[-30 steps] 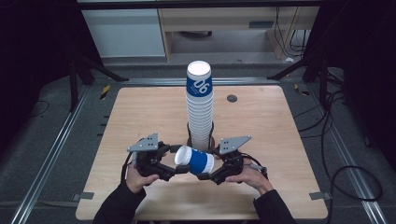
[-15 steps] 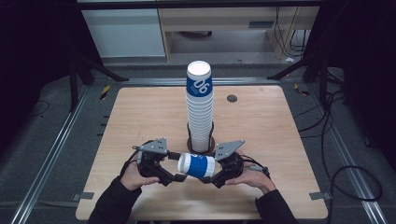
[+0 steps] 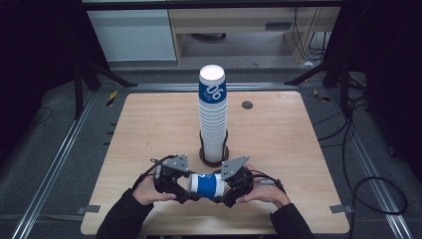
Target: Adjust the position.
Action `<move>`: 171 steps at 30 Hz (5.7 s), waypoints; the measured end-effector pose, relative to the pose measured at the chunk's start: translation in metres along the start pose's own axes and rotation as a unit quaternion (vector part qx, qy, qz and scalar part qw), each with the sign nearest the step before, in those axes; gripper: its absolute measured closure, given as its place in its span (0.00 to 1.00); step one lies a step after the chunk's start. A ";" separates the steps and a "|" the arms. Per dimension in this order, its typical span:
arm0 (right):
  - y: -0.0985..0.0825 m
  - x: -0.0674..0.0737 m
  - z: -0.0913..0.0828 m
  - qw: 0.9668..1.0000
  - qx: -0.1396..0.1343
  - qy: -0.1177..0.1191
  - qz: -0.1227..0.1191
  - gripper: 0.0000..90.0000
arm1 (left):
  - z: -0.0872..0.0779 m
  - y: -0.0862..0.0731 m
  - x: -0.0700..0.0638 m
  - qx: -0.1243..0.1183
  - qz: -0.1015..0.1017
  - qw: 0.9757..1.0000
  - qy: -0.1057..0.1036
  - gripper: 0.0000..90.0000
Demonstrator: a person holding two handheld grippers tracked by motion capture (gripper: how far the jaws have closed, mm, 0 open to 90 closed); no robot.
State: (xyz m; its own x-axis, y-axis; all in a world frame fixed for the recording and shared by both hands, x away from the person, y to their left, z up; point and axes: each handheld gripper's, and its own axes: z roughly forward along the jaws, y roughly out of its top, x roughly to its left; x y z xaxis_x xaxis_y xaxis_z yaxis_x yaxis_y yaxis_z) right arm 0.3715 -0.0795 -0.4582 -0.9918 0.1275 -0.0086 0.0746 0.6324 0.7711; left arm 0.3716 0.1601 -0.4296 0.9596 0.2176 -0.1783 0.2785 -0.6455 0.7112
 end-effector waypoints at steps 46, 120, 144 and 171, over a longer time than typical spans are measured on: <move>0.003 -0.014 -0.045 0.975 -0.203 0.044 0.082 0.11 | -0.022 0.001 -0.002 -0.186 -0.005 0.982 -0.042 0.30; 0.005 -0.017 -0.051 0.985 -0.149 -0.018 0.083 0.07 | -0.026 -0.005 0.002 -0.098 0.034 0.993 0.062 0.31; 0.009 -0.013 -0.032 0.978 -0.170 0.059 0.101 0.16 | -0.002 0.004 -0.015 -0.084 0.062 0.994 0.038 0.31; 0.010 -0.008 -0.013 0.995 -0.065 0.012 0.076 0.18 | 0.024 0.003 -0.014 0.030 0.056 0.995 0.080 0.16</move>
State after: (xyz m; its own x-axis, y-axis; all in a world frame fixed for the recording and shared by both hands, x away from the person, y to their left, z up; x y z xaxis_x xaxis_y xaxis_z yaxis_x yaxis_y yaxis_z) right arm 0.3789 -0.0840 -0.4421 -0.9723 0.1950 0.1289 0.2119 0.5026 0.8381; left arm 0.3599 0.1378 -0.4410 0.9673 0.2533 0.0137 0.1773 -0.7138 0.6775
